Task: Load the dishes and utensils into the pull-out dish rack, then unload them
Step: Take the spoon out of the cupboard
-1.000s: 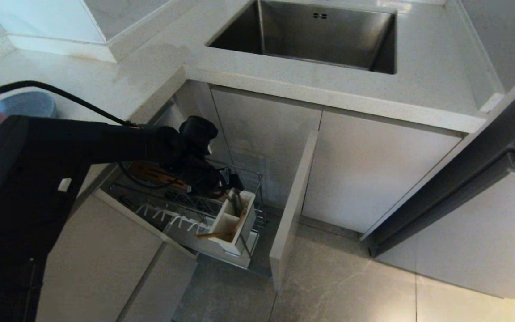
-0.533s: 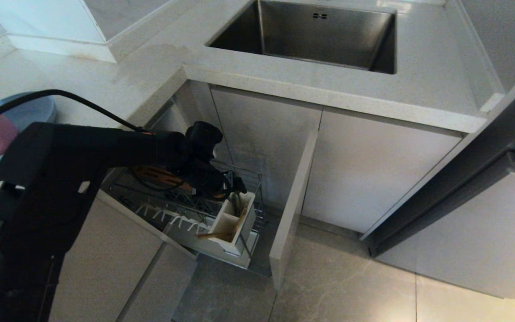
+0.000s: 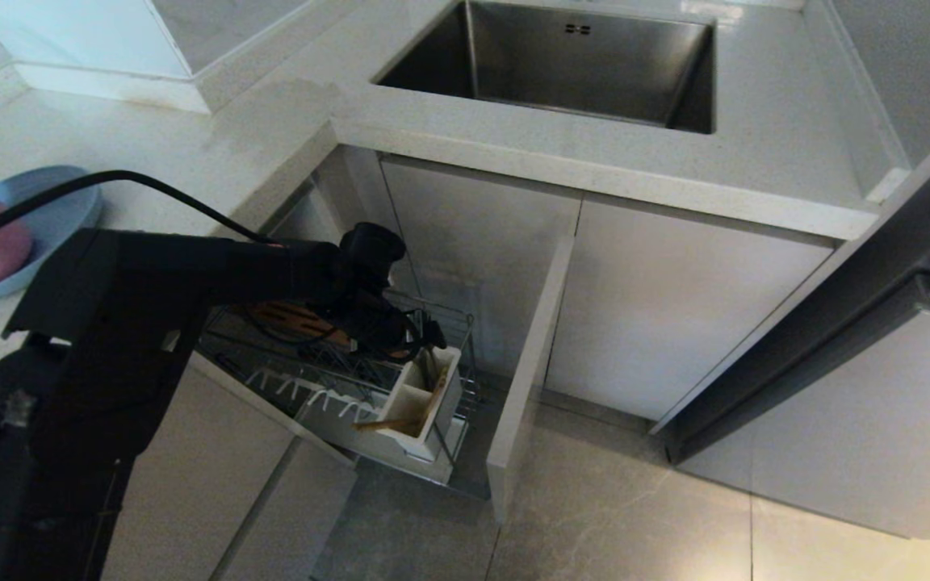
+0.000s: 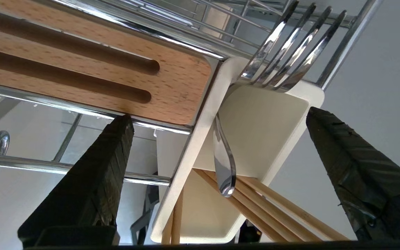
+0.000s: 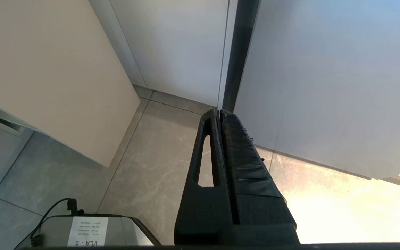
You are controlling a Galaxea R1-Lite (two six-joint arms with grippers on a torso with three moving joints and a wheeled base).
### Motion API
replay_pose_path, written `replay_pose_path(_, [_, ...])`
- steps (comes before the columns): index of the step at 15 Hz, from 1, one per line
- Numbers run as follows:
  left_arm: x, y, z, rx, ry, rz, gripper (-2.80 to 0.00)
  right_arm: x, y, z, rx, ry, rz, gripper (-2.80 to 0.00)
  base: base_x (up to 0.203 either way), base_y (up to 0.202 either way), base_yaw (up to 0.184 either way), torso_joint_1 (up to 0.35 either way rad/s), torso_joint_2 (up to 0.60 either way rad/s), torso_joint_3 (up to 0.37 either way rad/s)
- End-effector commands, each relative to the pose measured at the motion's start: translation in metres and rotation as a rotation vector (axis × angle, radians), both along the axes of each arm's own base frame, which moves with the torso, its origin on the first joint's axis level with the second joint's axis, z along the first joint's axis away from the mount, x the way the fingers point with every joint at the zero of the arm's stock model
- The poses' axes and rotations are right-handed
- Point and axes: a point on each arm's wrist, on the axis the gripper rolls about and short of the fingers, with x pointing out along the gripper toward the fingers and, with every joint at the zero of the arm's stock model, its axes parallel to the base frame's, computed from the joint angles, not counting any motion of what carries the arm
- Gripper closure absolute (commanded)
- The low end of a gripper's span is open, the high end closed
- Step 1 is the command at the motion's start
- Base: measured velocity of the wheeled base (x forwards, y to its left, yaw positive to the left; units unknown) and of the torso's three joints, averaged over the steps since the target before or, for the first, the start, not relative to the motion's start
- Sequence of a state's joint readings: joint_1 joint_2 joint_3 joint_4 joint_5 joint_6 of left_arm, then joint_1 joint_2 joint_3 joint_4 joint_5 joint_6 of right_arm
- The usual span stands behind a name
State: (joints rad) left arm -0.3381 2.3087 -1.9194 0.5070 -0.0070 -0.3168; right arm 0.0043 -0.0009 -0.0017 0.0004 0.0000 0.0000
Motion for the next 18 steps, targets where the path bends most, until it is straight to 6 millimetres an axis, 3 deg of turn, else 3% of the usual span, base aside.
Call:
replay_pose_path(1, [0.001, 0.000, -0.002, 0.006, 0.004, 0.007, -2.80, 0.000, 0.000, 0.000, 0.000, 0.001, 0.000, 0.00, 0.000, 0.000, 0.000, 0.000, 0.00, 0.000])
replay_pose_path(2, [0.001, 0.000, -0.002, 0.017, -0.001, 0.017, -2.80, 0.000, 0.000, 0.000, 0.000, 0.001, 0.000, 0.00, 0.000, 0.000, 0.000, 0.000, 0.00, 0.000])
replay_pose_path(3, [0.000, 0.000, 0.000, 0.025, -0.007, 0.025, 0.00, 0.000, 0.000, 0.000, 0.000, 0.001, 0.000, 0.00, 0.000, 0.000, 0.000, 0.000, 0.00, 0.000])
replay_pose_path(16, [-0.002, 0.001, 0.006, 0.024, -0.019, 0.031, 0.00, 0.000, 0.000, 0.000, 0.000, 0.001, 0.000, 0.00, 0.000, 0.000, 0.000, 0.000, 0.00, 0.000])
replay_pose_path(18, [-0.005, 0.002, 0.014, 0.015, -0.035, 0.037, 0.00, 0.000, 0.000, 0.000, 0.000, 0.001, 0.000, 0.00, 0.000, 0.000, 0.000, 0.000, 0.00, 0.000])
